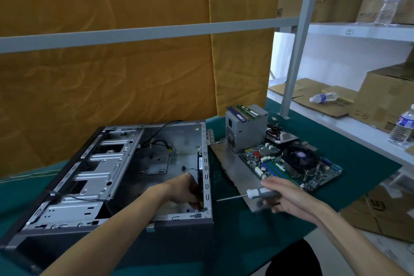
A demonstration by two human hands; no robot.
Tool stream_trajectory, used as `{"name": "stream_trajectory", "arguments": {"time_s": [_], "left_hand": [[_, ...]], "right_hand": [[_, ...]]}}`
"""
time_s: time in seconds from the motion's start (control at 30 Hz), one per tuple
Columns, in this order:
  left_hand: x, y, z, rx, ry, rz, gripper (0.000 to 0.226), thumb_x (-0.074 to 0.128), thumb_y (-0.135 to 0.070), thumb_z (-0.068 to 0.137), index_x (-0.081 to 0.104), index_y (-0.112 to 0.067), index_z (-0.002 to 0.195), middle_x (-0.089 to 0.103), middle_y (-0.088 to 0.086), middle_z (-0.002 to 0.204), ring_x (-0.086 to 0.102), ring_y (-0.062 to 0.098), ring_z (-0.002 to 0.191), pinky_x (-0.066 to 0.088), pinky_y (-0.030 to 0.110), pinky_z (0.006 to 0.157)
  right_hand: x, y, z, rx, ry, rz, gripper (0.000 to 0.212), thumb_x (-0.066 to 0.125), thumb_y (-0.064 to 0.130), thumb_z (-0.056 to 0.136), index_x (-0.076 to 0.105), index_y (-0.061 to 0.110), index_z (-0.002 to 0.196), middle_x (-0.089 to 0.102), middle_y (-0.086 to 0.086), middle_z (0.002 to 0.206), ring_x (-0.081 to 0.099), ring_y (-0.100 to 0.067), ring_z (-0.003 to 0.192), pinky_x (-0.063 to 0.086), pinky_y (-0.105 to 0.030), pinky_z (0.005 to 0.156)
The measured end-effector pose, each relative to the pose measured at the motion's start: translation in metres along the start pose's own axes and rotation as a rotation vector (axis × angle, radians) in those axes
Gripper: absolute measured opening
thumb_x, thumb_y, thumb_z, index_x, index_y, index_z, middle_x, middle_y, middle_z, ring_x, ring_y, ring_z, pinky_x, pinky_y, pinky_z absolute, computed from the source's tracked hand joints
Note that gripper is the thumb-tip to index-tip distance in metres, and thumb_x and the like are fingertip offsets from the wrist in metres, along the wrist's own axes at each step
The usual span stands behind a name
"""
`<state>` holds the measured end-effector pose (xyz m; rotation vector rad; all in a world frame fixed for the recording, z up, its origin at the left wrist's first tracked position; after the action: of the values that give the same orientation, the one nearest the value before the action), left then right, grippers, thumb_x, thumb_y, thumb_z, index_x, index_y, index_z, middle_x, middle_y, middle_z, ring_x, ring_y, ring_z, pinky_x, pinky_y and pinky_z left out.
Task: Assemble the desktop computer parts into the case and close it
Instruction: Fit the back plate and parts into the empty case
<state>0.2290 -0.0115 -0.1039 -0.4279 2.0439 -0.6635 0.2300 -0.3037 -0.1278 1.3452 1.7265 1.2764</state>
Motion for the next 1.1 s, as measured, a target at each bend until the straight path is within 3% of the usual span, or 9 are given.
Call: {"name": "stream_trajectory", "arguments": {"time_s": [0.07,0.2,0.37,0.53,0.6,0.7,0.83,1.0,1.1], "left_hand": [[0.001,-0.001,-0.001,0.0,0.002,-0.006,0.023,0.069,0.001,0.09,0.072,-0.015,0.074,0.076,-0.007,0.074,0.074,0.002,0.071,0.052,0.013,0.06],[0.0,-0.001,0.0,0.0,-0.007,0.009,0.023,0.067,0.003,0.089,0.073,-0.014,0.076,0.077,-0.006,0.077,0.074,0.004,0.073,0.054,0.015,0.062],[-0.001,0.001,0.002,0.004,-0.004,0.041,0.024,0.069,0.002,0.088,0.074,-0.018,0.074,0.078,-0.003,0.08,0.076,0.008,0.08,0.056,0.018,0.067],[-0.001,0.001,0.004,0.007,0.008,0.046,0.023,0.071,-0.002,0.086,0.076,-0.021,0.074,0.08,0.001,0.088,0.076,0.011,0.086,0.061,0.031,0.086],[0.0,0.001,0.005,0.019,0.011,0.038,0.008,0.074,-0.003,0.086,0.078,-0.011,0.086,0.079,0.004,0.092,0.077,0.014,0.088,0.061,0.036,0.089],[-0.001,0.0,0.005,0.025,-0.007,0.041,0.013,0.077,-0.006,0.085,0.078,-0.003,0.098,0.079,0.007,0.096,0.076,0.018,0.091,0.06,0.041,0.091],[-0.001,0.001,0.004,0.024,0.001,0.049,0.009,0.075,-0.004,0.084,0.078,-0.011,0.087,0.079,0.005,0.092,0.077,0.015,0.088,0.061,0.038,0.089],[0.0,0.001,0.003,0.021,-0.011,0.053,0.016,0.074,-0.003,0.084,0.076,-0.019,0.079,0.079,0.002,0.089,0.076,0.012,0.085,0.061,0.036,0.088],[-0.001,0.0,0.003,0.018,-0.009,0.048,0.023,0.074,-0.001,0.083,0.075,-0.022,0.073,0.079,-0.002,0.084,0.076,0.01,0.083,0.061,0.031,0.085]], "right_hand": [[-0.001,0.004,0.001,-0.038,0.009,0.077,0.036,0.081,0.012,0.077,0.061,0.004,0.106,0.067,-0.022,0.095,0.067,-0.029,0.072,0.055,-0.032,0.053],[-0.003,0.0,0.003,0.014,-0.044,-0.156,0.045,0.075,0.04,0.09,0.066,0.002,0.111,0.066,-0.019,0.077,0.059,-0.026,0.055,0.046,-0.028,0.046],[-0.006,0.007,0.002,-0.023,0.013,-0.013,0.036,0.082,0.011,0.076,0.062,0.004,0.105,0.069,-0.018,0.088,0.068,-0.025,0.072,0.052,-0.029,0.052],[-0.002,-0.003,0.004,0.052,-0.033,-0.186,0.041,0.071,0.037,0.094,0.066,-0.001,0.11,0.069,-0.021,0.081,0.062,-0.025,0.06,0.05,-0.029,0.05],[0.001,-0.002,0.001,0.049,0.025,-0.089,0.032,0.075,0.025,0.09,0.064,0.002,0.11,0.07,-0.019,0.091,0.064,-0.025,0.069,0.05,-0.029,0.052],[0.0,0.005,0.0,0.008,0.04,-0.076,0.032,0.078,0.01,0.083,0.06,0.0,0.107,0.067,-0.017,0.085,0.062,-0.024,0.064,0.051,-0.028,0.051],[0.004,0.011,0.003,0.015,-0.004,-0.176,0.033,0.074,0.03,0.089,0.061,0.001,0.1,0.065,-0.023,0.076,0.055,-0.021,0.051,0.046,-0.025,0.043],[0.001,0.014,0.002,0.001,0.056,-0.065,0.03,0.08,0.018,0.082,0.065,0.0,0.101,0.065,-0.019,0.083,0.059,-0.022,0.064,0.052,-0.027,0.051],[-0.002,0.006,0.007,-0.002,-0.037,-0.156,0.045,0.076,0.032,0.087,0.064,-0.007,0.104,0.065,-0.023,0.071,0.056,-0.021,0.048,0.047,-0.026,0.042]]}}
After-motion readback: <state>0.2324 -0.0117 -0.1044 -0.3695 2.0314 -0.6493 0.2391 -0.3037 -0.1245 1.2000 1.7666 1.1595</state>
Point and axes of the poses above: each hand's wrist, its own z-axis towards the middle knuckle, its own x-axis out of the palm, y = z × x, the point moved 7 cm from there along z, towards the middle knuckle
